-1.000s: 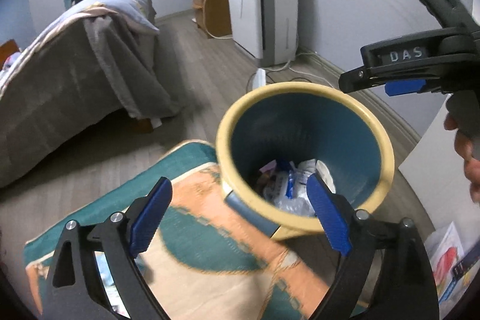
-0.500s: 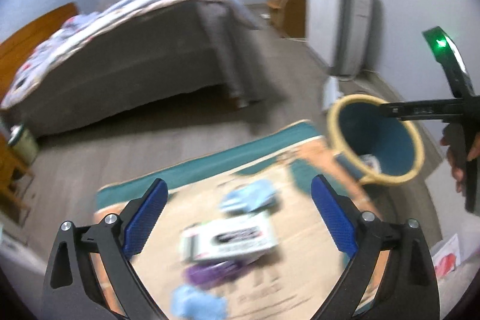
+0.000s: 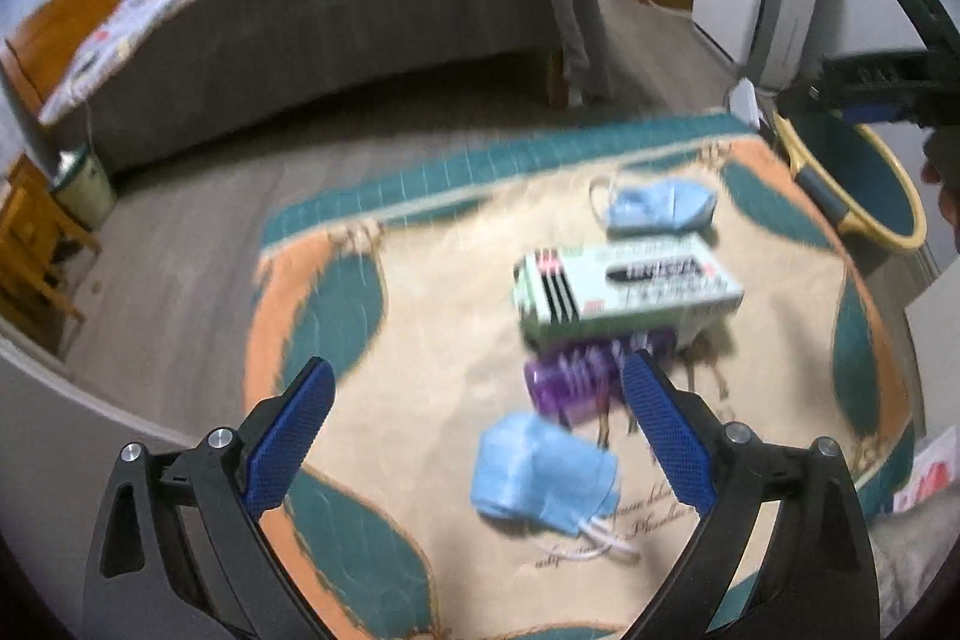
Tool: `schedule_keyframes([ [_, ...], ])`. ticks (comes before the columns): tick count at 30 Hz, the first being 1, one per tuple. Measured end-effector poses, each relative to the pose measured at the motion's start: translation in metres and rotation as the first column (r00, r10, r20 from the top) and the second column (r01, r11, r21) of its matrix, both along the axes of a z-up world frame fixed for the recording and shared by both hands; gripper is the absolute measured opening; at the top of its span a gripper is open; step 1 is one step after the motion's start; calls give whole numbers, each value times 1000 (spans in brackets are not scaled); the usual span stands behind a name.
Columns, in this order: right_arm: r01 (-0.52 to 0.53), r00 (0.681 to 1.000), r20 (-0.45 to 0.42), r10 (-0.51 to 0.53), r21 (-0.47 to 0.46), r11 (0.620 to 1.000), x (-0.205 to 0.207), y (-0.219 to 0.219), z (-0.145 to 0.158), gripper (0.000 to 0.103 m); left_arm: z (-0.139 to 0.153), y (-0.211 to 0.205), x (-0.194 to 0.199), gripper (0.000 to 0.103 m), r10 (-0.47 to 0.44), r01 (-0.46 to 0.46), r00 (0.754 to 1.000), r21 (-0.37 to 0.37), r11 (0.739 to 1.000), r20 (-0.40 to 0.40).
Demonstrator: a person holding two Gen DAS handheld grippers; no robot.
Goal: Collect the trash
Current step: 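Grasp a blue face mask with left tool while right tool grasps another mask, then carry both blue masks over the bin and release both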
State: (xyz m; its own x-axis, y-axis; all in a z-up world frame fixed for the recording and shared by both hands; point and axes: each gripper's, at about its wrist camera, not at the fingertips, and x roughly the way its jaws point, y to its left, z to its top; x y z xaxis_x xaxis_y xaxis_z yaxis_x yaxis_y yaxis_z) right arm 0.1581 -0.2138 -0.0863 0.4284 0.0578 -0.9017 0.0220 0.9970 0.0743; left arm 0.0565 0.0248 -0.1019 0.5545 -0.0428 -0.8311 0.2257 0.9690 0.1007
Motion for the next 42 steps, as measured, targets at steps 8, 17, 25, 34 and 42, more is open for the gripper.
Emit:
schedule_keyframes([
  [8,-24,998,-64,21,-47,999,18,35,-34,97,-40,-3,9,92,-109,102,983,-51,993,-149],
  [17,-75,988,-142,67,-52,996,36,69,-70,89,-76,-7,14,66,-167,146,935,-91,985,-314],
  [25,-101,975,-203,93,-27,995,40,81,-90,44,-79,-6,16,40,-199,167,913,-119,979,-356],
  [34,-111,982,-150,112,16,994,36,74,-64,25,-37,0,26,35,-161,150,955,-63,987,-248],
  [42,-106,993,-49,107,21,994,22,52,-23,25,14,1,39,35,-102,98,993,-61,993,-59],
])
